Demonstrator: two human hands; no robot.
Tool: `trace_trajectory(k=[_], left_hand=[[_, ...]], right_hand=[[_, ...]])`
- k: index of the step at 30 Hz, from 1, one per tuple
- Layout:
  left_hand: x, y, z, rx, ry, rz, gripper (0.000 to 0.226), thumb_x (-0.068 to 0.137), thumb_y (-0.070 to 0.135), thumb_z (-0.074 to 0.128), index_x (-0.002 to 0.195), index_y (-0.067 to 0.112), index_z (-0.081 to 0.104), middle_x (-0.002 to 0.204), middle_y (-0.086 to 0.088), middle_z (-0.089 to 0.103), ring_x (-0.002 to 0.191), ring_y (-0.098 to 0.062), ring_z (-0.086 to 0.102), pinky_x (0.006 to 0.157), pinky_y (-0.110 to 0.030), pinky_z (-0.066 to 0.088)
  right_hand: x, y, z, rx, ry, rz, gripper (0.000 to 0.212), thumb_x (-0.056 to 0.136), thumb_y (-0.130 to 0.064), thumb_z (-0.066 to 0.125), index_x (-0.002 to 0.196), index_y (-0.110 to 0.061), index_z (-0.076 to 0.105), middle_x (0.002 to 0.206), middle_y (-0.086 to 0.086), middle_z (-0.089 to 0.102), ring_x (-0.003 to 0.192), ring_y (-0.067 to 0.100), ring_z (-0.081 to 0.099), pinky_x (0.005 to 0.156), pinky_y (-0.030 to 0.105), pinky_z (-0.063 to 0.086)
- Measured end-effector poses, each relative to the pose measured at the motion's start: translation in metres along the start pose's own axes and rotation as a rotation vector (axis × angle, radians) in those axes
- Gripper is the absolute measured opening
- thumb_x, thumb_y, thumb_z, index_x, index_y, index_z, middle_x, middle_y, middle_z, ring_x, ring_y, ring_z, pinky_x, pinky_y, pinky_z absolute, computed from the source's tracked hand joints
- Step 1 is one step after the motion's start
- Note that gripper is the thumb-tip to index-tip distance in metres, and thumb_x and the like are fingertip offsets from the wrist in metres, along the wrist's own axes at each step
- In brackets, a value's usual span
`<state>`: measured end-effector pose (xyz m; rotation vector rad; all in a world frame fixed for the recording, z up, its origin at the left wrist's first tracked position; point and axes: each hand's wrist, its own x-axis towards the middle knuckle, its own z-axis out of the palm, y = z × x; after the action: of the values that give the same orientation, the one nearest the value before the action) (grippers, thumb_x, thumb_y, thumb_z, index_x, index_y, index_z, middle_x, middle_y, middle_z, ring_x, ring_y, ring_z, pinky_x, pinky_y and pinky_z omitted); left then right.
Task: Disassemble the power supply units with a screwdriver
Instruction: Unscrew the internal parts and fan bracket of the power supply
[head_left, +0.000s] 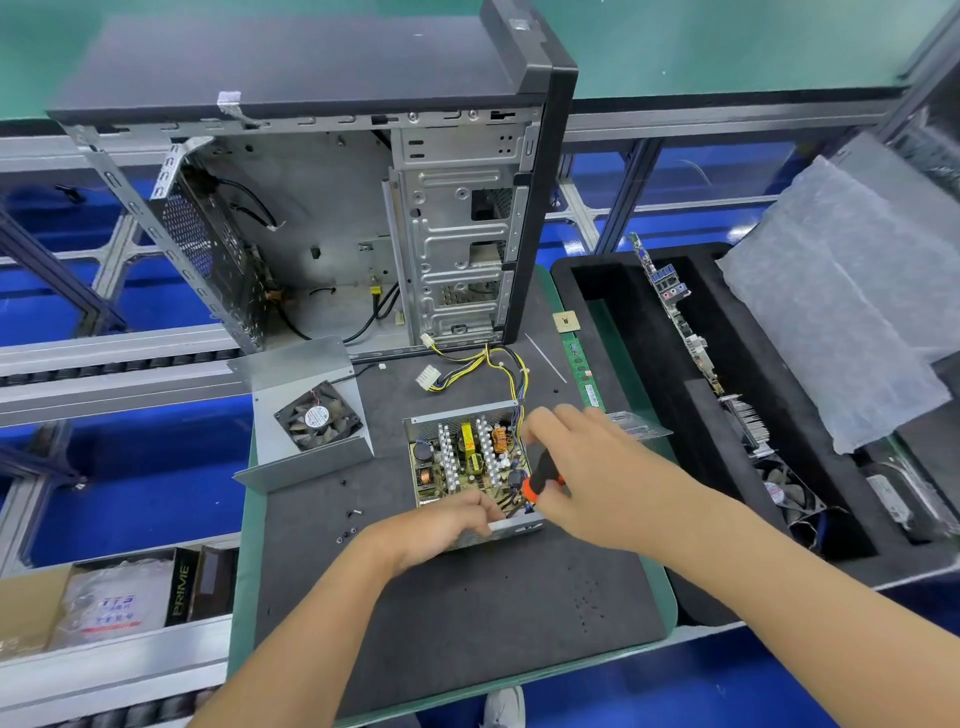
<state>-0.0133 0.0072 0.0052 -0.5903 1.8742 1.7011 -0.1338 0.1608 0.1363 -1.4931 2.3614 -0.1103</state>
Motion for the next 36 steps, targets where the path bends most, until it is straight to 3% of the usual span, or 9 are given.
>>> trace_trajectory(k=[4,10,14,19,23,27,30,34,36], left_hand=[[0.0,0.0,0.0,-0.001,0.001,-0.011,0.038,0.068,0.034,0.049,0.104,0.026,0.058,0.119,0.005,0.055,0.117,-0.014,0.048,0.097,-0.029,0.035],[0.001,-0.003,0.0,-0.004,0.005,-0.022,0.038,0.069,0.035,0.05,0.104,0.026,0.059,0.12,0.004,0.057,0.122,-0.018,0.049,0.103,-0.031,0.034],[0.002,-0.003,0.0,0.006,0.005,-0.024,0.043,0.068,0.035,0.05,0.108,0.024,0.06,0.116,0.007,0.057,0.118,-0.014,0.05,0.103,-0.031,0.034],[0.002,-0.001,0.001,-0.001,-0.001,-0.01,0.046,0.068,0.034,0.049,0.11,0.019,0.058,0.114,0.007,0.055,0.111,-0.01,0.049,0.1,-0.029,0.034],[0.001,0.0,0.002,0.007,0.011,0.006,0.042,0.067,0.033,0.048,0.105,0.02,0.058,0.108,0.007,0.054,0.107,-0.011,0.048,0.097,-0.03,0.033],[0.001,0.001,0.002,-0.002,0.016,0.009,0.04,0.066,0.034,0.049,0.103,0.022,0.058,0.108,0.006,0.054,0.106,-0.011,0.048,0.097,-0.03,0.033],[0.001,0.001,0.001,0.012,0.014,0.004,0.04,0.066,0.034,0.049,0.103,0.023,0.058,0.114,0.004,0.055,0.114,-0.015,0.049,0.103,-0.032,0.033],[0.003,-0.002,0.001,0.032,0.021,-0.008,0.046,0.066,0.035,0.049,0.109,0.019,0.059,0.115,0.003,0.055,0.114,-0.015,0.049,0.11,-0.036,0.031],[0.003,-0.003,0.001,0.029,0.019,-0.007,0.046,0.066,0.035,0.049,0.109,0.02,0.059,0.119,0.001,0.057,0.118,-0.017,0.05,0.11,-0.036,0.031]], right_hand=[[0.001,0.003,0.002,-0.197,-0.059,0.146,0.043,0.097,-0.06,0.041,0.098,-0.018,0.034,0.082,0.0,0.044,0.076,0.029,0.051,0.062,0.036,0.042],[-0.003,0.009,0.003,0.034,-0.033,0.05,0.03,0.094,-0.043,0.056,0.112,-0.021,0.044,0.104,-0.001,0.041,0.088,0.022,0.052,0.073,0.032,0.043],[0.001,0.005,0.004,-0.307,-0.049,0.019,0.037,0.1,-0.043,0.025,0.124,-0.018,0.04,0.101,0.004,0.04,0.087,0.028,0.055,0.06,0.036,0.039],[0.001,0.002,0.003,0.088,0.016,-0.023,0.031,0.091,-0.043,0.062,0.106,-0.022,0.045,0.1,-0.006,0.049,0.091,0.02,0.047,0.076,0.029,0.039],[0.005,0.003,0.002,-0.256,-0.065,0.07,0.055,0.091,-0.063,0.025,0.113,-0.018,0.045,0.088,0.003,0.049,0.075,0.027,0.047,0.053,0.031,0.031],[-0.002,0.004,0.001,0.019,-0.029,-0.012,0.031,0.093,-0.038,0.058,0.114,-0.022,0.042,0.106,-0.002,0.051,0.098,0.025,0.05,0.081,0.033,0.042],[0.0,0.005,-0.001,-0.107,-0.047,0.122,0.053,0.088,-0.066,0.052,0.101,-0.018,0.034,0.086,0.002,0.05,0.081,0.031,0.055,0.062,0.037,0.041],[0.002,0.011,0.004,0.03,0.003,0.031,0.022,0.096,-0.036,0.054,0.108,-0.022,0.04,0.098,0.0,0.048,0.085,0.024,0.051,0.067,0.03,0.035],[-0.001,0.012,0.004,0.07,-0.002,0.061,0.032,0.095,-0.045,0.056,0.111,-0.024,0.039,0.099,0.0,0.048,0.083,0.024,0.05,0.067,0.032,0.039]])
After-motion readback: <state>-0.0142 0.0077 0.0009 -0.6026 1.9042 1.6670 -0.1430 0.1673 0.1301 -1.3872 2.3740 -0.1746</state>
